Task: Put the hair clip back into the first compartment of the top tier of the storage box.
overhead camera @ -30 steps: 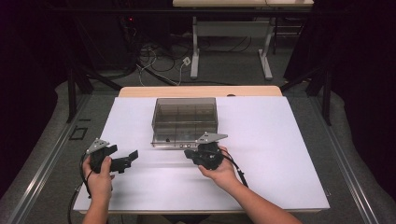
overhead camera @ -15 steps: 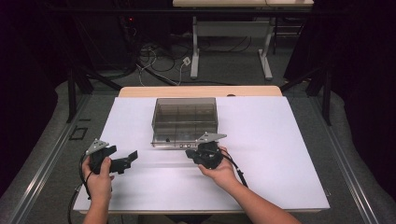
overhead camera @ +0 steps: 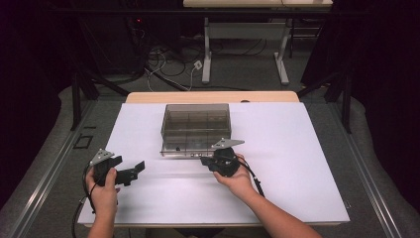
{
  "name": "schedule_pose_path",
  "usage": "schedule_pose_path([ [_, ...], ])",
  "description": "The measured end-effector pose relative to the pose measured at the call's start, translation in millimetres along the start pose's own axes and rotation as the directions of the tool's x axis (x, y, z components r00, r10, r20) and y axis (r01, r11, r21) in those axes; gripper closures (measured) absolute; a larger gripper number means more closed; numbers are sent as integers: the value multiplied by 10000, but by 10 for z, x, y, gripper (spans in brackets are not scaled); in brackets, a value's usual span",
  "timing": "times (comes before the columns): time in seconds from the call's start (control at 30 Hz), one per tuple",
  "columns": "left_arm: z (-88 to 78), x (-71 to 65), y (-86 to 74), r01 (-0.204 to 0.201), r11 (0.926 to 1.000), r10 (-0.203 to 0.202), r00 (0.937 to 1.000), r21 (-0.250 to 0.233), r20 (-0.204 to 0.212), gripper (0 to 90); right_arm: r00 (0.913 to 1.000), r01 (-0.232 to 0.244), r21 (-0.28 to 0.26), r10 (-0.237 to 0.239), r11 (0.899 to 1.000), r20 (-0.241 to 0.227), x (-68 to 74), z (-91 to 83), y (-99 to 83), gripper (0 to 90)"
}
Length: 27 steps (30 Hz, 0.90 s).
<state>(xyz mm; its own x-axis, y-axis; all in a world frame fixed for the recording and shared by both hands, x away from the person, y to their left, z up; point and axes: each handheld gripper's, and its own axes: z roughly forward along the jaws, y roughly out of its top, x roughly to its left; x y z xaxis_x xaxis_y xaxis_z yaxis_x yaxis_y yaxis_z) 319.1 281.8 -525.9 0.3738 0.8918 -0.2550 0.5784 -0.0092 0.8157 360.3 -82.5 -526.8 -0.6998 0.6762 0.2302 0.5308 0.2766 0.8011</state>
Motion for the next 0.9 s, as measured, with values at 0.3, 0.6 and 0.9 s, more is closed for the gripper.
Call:
schedule_pose_path([
  [0.3,5,-12,8,-66,10000,66,10000,34,24,11,9998,-164,-38,165,9999,102,-22,12,12,900],
  [0.6,12,-13,15,-68,10000,68,10000,6,28,11,9997,-215,9,215,9998,110,-25,33,30,899],
  [0.9,-3,2,13,2,10000,-2,10000,-34,-5,10,9989,-431,-10,431,9991,168,-53,61,88,899],
])
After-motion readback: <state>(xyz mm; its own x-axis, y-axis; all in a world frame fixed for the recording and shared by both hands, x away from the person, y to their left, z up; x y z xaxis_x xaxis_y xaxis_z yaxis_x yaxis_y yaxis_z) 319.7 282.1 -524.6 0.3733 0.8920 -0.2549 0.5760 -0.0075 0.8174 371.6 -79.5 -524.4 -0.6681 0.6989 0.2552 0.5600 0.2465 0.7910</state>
